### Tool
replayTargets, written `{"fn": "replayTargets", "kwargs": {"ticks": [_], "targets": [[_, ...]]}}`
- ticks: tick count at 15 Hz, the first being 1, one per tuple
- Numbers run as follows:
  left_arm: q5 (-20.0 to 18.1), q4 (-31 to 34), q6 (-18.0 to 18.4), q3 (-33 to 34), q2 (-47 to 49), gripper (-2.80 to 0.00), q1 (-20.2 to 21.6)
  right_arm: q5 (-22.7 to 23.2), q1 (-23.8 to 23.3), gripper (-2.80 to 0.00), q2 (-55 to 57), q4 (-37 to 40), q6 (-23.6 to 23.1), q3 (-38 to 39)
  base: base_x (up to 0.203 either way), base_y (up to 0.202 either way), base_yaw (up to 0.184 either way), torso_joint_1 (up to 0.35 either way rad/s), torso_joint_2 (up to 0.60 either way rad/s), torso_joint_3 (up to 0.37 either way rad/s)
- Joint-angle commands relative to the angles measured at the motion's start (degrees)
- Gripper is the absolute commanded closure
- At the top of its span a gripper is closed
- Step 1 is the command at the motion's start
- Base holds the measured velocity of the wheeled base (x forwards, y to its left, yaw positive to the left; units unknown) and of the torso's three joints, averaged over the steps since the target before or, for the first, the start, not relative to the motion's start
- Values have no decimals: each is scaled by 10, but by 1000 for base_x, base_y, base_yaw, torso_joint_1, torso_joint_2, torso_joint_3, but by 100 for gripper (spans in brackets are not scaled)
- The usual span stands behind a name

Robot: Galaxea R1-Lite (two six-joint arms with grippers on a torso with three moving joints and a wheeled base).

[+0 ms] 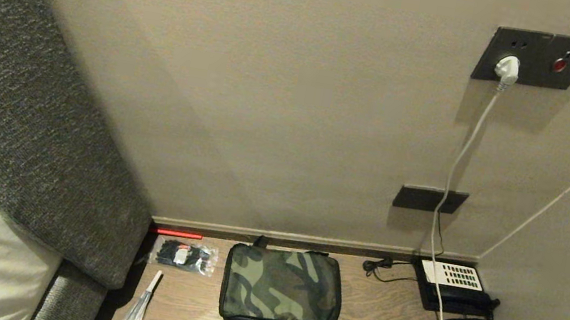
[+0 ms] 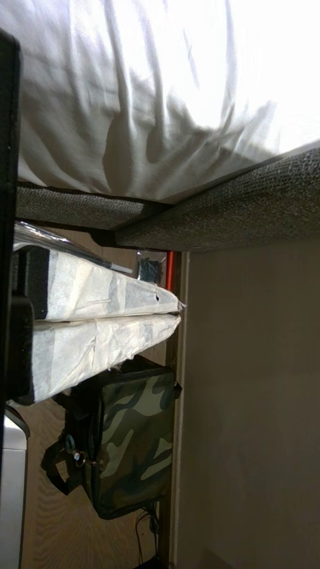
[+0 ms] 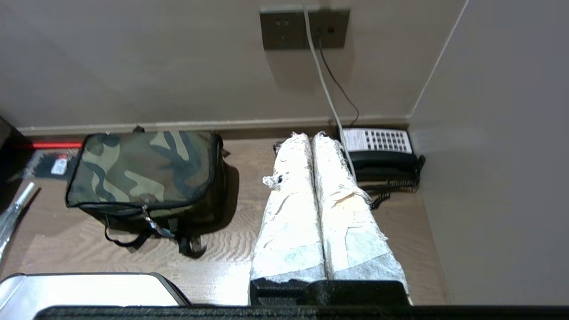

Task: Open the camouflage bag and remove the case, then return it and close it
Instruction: Open the top of the storage box

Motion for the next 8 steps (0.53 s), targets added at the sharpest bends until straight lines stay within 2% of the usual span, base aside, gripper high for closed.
{"fn": "replayTargets", "kwargs": {"ticks": [1,8], "targets": [[0,0,0,2,-1,0,0,0,0,0,-2,0,0,0,0,0,0,6,2,-196],[0,0,-1,2,-1,0,0,0,0,0,-2,0,0,0,0,0,0,2,2,-200]]}}
